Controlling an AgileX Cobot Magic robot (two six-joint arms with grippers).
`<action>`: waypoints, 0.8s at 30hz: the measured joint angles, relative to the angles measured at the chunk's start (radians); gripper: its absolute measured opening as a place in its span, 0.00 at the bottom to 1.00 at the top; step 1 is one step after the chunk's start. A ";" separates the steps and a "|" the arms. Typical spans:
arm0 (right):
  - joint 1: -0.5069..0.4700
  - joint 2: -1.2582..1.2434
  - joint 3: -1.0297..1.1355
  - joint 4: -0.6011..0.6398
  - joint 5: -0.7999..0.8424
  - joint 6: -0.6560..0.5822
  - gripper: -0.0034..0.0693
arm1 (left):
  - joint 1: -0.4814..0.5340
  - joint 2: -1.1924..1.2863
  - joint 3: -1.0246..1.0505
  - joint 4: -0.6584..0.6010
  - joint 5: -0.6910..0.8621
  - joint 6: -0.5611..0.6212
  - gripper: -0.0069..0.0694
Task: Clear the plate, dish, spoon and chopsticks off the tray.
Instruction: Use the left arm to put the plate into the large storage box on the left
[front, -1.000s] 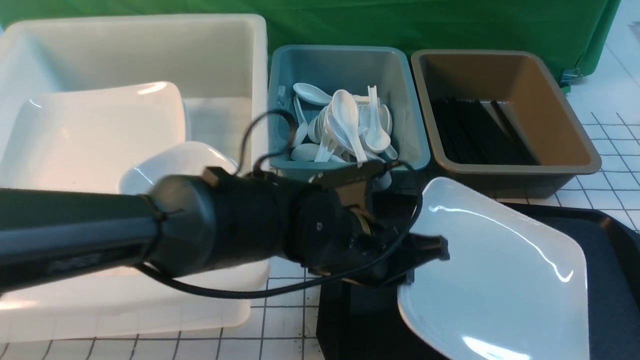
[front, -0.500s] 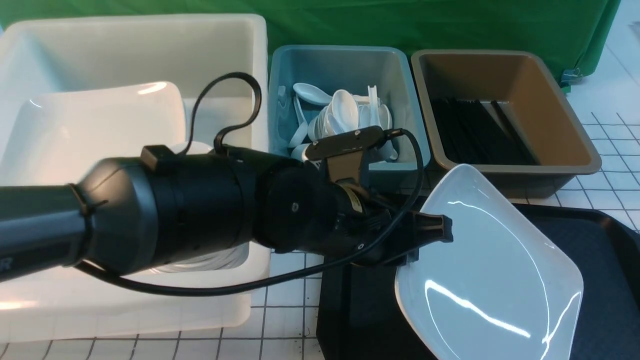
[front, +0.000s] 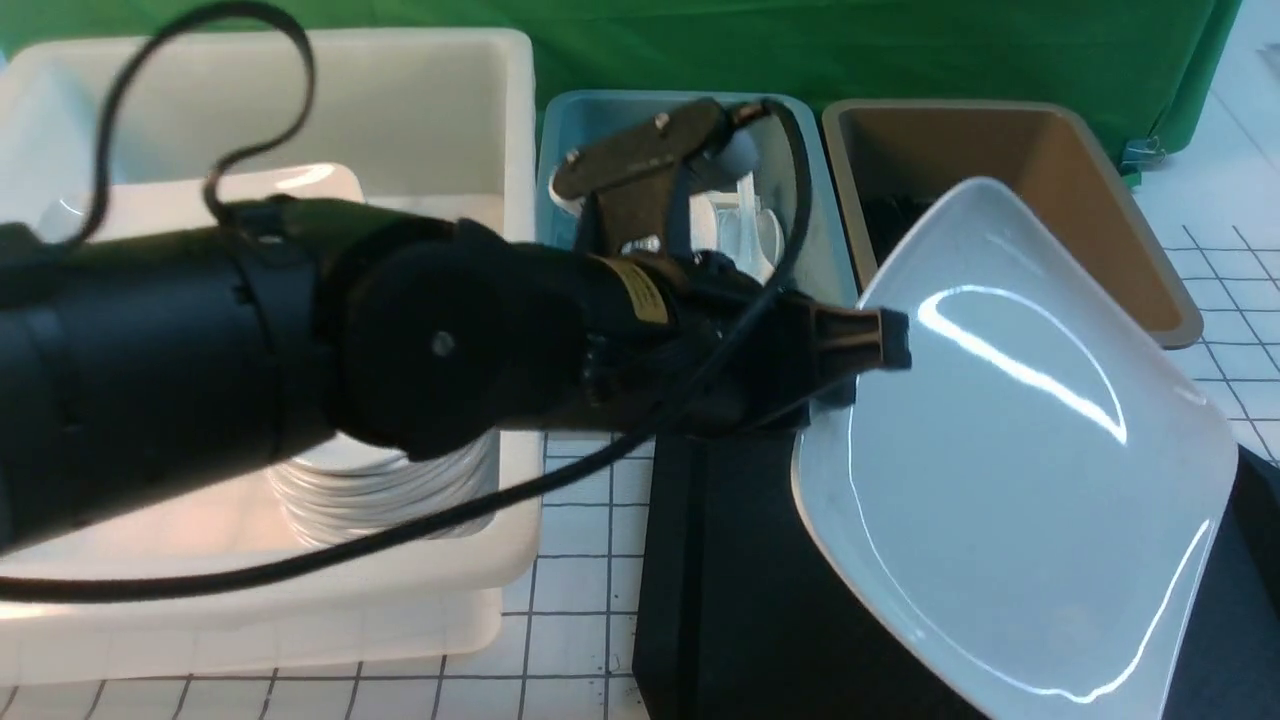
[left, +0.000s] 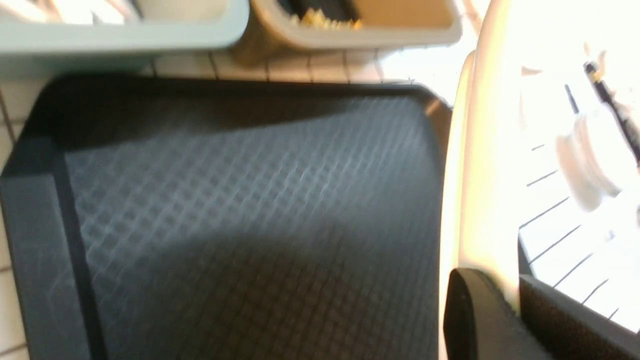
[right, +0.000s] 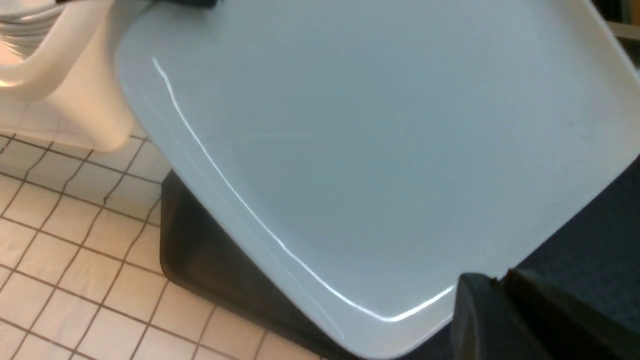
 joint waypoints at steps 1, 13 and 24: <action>0.000 0.000 0.000 0.000 0.000 0.000 0.14 | 0.029 -0.015 -0.003 -0.013 0.005 0.000 0.12; 0.000 0.000 0.000 0.000 0.000 0.000 0.17 | 0.570 -0.257 -0.173 -0.083 0.174 0.072 0.12; 0.000 0.000 0.000 0.000 -0.002 -0.001 0.19 | 1.253 -0.258 -0.181 -0.486 0.437 0.420 0.12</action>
